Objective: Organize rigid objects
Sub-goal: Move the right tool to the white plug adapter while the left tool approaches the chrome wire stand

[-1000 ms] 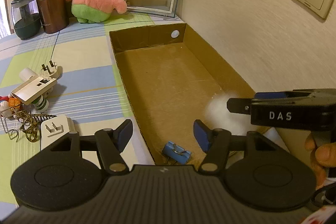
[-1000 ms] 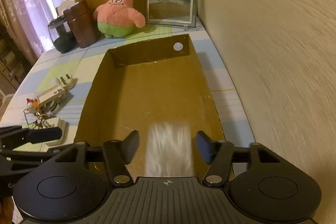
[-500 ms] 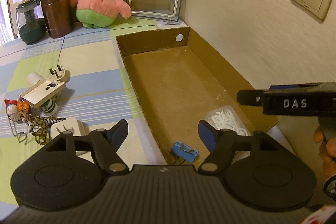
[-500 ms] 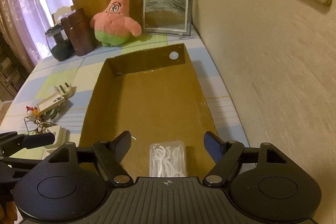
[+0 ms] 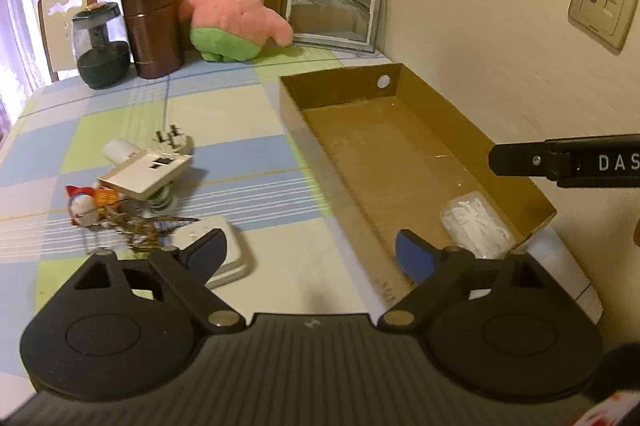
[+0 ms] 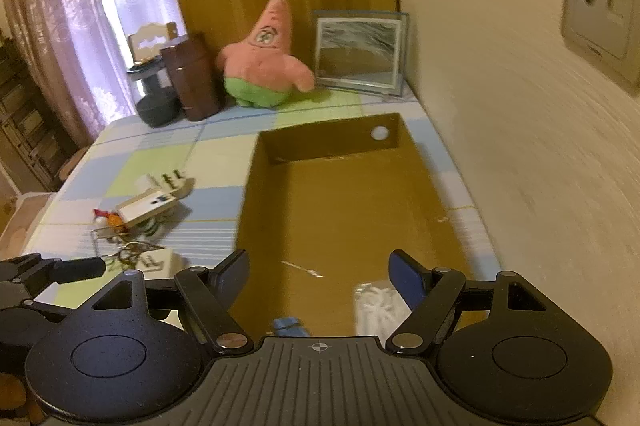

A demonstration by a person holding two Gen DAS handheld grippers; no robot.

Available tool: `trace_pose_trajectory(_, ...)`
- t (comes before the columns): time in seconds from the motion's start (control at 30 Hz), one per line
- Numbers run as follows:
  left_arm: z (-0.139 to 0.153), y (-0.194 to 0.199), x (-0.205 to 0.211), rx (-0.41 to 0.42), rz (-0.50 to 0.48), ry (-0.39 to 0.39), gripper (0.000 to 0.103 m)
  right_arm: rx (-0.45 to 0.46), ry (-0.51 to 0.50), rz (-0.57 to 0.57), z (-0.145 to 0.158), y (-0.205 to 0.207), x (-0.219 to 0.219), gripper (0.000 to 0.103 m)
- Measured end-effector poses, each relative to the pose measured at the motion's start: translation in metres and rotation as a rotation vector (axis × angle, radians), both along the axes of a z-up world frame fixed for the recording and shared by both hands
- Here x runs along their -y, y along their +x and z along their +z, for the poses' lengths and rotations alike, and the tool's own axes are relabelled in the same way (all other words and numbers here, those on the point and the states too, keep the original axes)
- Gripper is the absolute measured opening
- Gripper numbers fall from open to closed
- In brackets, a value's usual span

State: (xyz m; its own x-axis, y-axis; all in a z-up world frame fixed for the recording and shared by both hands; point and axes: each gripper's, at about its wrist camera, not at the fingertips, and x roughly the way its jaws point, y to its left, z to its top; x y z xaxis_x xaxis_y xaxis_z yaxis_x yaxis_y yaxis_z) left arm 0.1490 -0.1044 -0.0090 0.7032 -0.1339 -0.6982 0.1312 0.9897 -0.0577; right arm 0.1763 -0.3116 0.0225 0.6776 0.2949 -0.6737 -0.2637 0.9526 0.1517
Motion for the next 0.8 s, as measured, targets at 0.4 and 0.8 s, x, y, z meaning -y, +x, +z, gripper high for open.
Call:
trace_pose_trajectory(0.4,0.005,-0.038,-0.079,0.023,0.069,0.008,0.101,0.020,0.007,0.068,0.003,-0.034,-0.060,0.088)
trace_pose_trajectory(0.8,-0.003,-0.064,-0.150,0.026,0.148,0.065,0.101,0.032,0.019,0.126,-0.010,-0.054,-0.115,0.092)
